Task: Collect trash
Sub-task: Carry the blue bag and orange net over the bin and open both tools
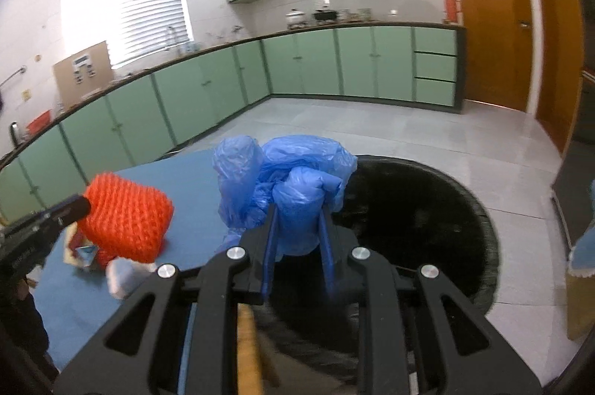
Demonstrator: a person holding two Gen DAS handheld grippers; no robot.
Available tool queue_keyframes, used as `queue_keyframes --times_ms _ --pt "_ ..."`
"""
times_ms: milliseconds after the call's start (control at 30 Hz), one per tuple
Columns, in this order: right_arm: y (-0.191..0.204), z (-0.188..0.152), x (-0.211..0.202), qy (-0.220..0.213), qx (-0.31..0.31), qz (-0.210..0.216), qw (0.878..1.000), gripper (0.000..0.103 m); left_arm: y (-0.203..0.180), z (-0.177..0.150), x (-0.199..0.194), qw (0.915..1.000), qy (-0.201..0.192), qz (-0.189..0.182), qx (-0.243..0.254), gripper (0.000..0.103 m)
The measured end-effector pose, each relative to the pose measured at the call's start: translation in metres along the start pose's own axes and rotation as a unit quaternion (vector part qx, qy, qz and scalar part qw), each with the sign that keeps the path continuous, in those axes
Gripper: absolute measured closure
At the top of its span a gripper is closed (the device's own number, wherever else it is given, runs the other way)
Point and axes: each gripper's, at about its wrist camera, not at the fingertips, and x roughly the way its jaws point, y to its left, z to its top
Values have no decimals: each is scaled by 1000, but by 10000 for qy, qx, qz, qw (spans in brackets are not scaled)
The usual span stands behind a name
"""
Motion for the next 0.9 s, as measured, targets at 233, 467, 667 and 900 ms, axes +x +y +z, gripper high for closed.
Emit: queue_keyframes --times_ms 233,467,667,900 --pt "-52 -11 18 129 217 -386 9989 83 -56 19 52 9991 117 -385 141 87" --pt "-90 -24 39 300 457 -653 9964 83 -106 22 104 9974 411 -504 307 87" --pt "-112 -34 49 456 588 -825 9938 78 -131 16 135 9944 666 -663 487 80" --pt "-112 -43 45 486 612 -988 9920 24 -115 12 129 9936 734 -723 472 54"
